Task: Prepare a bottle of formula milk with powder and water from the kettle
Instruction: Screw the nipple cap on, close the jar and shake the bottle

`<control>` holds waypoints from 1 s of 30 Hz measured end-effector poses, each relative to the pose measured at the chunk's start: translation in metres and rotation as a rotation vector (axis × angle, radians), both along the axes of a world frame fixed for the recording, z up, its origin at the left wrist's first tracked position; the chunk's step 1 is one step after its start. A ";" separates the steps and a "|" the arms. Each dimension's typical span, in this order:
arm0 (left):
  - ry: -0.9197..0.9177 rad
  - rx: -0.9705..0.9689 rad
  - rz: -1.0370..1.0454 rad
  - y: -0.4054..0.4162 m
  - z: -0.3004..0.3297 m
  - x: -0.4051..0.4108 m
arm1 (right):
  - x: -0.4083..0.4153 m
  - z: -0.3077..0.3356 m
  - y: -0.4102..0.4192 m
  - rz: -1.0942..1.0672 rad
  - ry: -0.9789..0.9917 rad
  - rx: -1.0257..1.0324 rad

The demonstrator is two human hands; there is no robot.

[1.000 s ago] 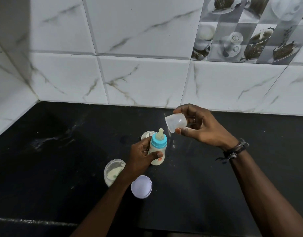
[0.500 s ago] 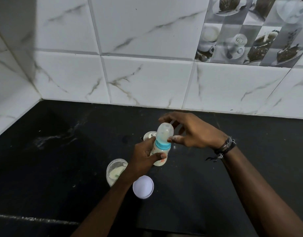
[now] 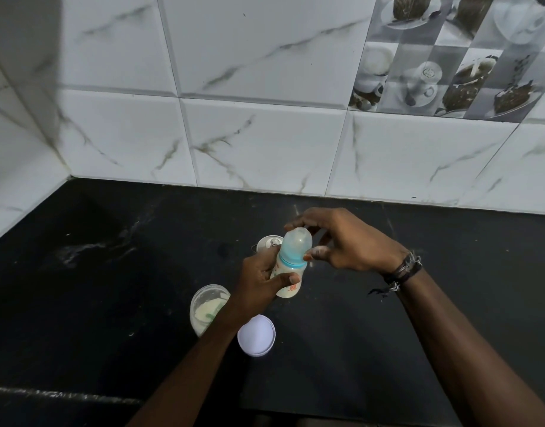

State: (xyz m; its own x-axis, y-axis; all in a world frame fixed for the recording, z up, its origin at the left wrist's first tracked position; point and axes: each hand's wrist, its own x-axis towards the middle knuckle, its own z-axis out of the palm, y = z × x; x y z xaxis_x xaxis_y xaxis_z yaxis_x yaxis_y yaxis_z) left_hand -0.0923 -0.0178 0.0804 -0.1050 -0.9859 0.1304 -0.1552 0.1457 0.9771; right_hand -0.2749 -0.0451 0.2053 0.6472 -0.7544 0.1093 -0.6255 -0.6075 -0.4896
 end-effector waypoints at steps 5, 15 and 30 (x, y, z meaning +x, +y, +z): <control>-0.002 -0.015 -0.013 0.001 -0.002 0.000 | 0.003 -0.002 0.003 -0.025 0.010 -0.004; 0.111 -0.058 -0.013 0.004 -0.006 -0.006 | 0.004 0.000 0.004 -0.031 0.104 -0.129; 0.174 -0.071 -0.007 0.007 -0.007 -0.014 | 0.006 -0.018 0.021 -0.068 0.140 -0.270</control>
State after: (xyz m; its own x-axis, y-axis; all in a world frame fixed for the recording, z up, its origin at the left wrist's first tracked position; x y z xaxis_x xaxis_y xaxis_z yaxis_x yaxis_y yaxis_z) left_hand -0.1058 -0.0106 0.0730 -0.0820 -0.9728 0.2168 0.0164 0.2162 0.9762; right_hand -0.2685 -0.0242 0.1876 0.6191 -0.7523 0.2253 -0.7192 -0.6583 -0.2221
